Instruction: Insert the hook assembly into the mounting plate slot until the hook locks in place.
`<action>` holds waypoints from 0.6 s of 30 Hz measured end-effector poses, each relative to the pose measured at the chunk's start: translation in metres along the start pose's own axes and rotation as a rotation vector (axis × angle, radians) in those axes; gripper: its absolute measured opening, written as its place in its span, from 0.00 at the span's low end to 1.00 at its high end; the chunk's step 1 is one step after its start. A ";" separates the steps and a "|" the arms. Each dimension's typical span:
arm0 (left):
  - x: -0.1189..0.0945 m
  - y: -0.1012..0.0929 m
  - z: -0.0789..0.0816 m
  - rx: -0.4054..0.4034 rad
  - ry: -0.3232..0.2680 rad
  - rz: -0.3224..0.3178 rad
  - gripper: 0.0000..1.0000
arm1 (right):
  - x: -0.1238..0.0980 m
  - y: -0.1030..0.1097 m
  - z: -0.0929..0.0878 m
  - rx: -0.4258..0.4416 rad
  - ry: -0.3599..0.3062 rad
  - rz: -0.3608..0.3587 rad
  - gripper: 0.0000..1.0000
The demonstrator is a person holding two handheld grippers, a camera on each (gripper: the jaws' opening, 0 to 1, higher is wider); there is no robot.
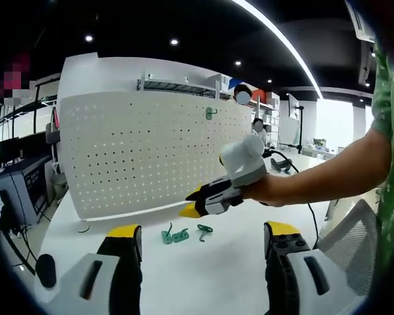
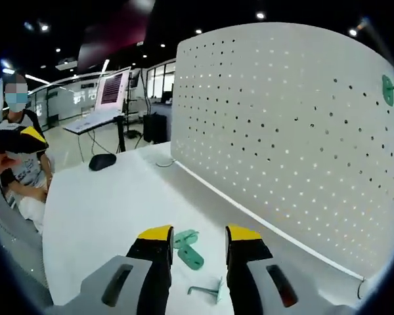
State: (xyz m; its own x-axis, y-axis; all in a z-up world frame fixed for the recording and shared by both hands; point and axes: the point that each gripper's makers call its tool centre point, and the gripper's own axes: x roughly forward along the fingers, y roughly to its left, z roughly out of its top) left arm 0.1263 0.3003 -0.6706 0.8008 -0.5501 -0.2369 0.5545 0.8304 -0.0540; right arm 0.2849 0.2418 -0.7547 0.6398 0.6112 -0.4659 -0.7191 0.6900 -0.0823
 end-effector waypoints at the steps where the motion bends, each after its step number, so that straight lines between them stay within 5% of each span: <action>1: 0.000 0.000 0.000 0.001 0.000 0.000 0.78 | 0.002 -0.001 -0.002 0.009 0.009 0.001 0.31; 18: -0.001 0.005 -0.005 -0.013 -0.003 0.003 0.78 | 0.023 0.006 -0.017 0.143 0.138 0.051 0.29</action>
State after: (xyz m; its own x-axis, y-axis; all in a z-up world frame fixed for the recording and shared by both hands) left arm 0.1275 0.3055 -0.6754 0.8028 -0.5481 -0.2346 0.5493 0.8330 -0.0665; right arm 0.2904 0.2537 -0.7810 0.5534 0.5947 -0.5831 -0.6972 0.7138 0.0662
